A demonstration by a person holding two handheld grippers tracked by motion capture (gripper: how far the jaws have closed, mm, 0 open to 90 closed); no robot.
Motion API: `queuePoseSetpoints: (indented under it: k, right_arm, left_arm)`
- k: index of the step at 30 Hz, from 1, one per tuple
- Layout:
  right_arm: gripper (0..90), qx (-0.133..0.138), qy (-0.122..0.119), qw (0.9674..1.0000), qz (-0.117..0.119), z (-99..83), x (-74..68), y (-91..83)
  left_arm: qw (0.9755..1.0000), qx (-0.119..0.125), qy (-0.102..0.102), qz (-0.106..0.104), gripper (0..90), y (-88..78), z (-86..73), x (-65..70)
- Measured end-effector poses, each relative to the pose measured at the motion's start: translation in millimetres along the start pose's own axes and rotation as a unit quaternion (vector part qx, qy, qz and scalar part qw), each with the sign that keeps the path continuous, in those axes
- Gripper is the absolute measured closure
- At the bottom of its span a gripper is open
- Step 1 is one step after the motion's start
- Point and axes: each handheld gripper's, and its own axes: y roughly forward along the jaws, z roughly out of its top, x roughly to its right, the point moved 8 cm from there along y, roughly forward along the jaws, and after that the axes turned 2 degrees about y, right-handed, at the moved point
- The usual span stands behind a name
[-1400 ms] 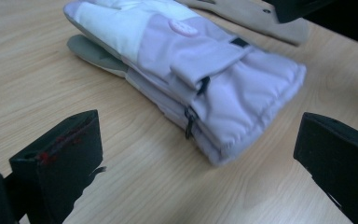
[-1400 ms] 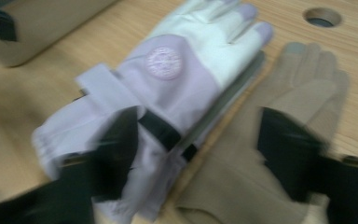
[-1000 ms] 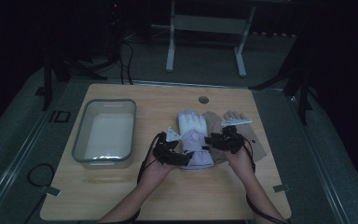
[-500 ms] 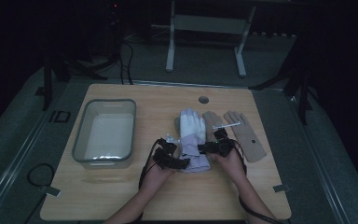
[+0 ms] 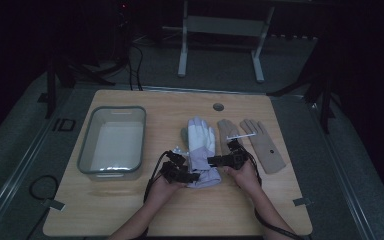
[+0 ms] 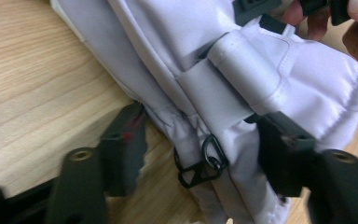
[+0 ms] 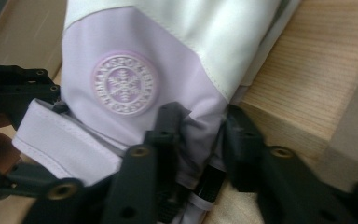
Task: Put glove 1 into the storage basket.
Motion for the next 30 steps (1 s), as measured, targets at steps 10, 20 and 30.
queuePoseSetpoints:
  k: [10,20,30]
  right_arm:
    - [78.8,0.009,-0.088,0.9906,-0.105,-1.1,-16.4,-1.8]
    - [79.6,0.016,-0.084,0.9891,-0.120,3.2,-25.6,-8.4]
    - [79.7,0.037,-0.090,0.9876,-0.123,20.5,-44.3,-18.7]
  left_arm:
    - [0.9999,-0.015,-0.001,-0.002,70.5,-4.7,2.8,5.9]
    - [0.9995,-0.030,-0.002,-0.010,74.3,-12.2,9.4,5.6]
    - [0.9993,-0.031,0.020,-0.006,74.4,-38.8,25.6,3.8]
